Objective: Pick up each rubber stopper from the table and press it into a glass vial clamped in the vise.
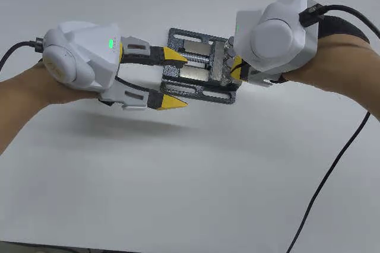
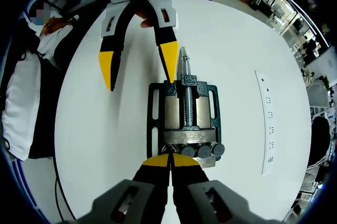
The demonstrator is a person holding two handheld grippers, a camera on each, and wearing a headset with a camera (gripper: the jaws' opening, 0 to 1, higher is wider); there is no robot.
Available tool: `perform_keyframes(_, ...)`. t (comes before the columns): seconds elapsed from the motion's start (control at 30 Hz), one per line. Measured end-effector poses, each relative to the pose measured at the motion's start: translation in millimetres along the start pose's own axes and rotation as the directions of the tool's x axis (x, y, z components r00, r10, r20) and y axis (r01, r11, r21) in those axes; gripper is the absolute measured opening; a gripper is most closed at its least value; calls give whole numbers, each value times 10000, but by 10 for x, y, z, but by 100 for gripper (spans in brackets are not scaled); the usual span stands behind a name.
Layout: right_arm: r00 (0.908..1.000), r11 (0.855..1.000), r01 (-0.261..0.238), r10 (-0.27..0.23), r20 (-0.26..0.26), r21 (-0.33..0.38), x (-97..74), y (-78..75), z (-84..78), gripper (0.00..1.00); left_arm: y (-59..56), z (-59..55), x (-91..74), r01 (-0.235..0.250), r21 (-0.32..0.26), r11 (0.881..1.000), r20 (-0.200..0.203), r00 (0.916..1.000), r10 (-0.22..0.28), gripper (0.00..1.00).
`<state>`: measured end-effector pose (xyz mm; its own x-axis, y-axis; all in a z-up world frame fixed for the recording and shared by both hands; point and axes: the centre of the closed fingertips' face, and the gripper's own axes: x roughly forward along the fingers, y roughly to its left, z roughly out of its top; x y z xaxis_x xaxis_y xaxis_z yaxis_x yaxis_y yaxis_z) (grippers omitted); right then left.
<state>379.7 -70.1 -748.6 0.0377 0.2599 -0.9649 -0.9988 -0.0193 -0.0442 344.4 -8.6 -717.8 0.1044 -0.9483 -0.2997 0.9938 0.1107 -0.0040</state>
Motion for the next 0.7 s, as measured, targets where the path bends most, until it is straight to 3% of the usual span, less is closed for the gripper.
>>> perform_keyframes(0.7,9998,9997,-14,9,-207,-225,8,-15,14,0,25,-11,-31,-66,20,10000,-30,10000,66,40)
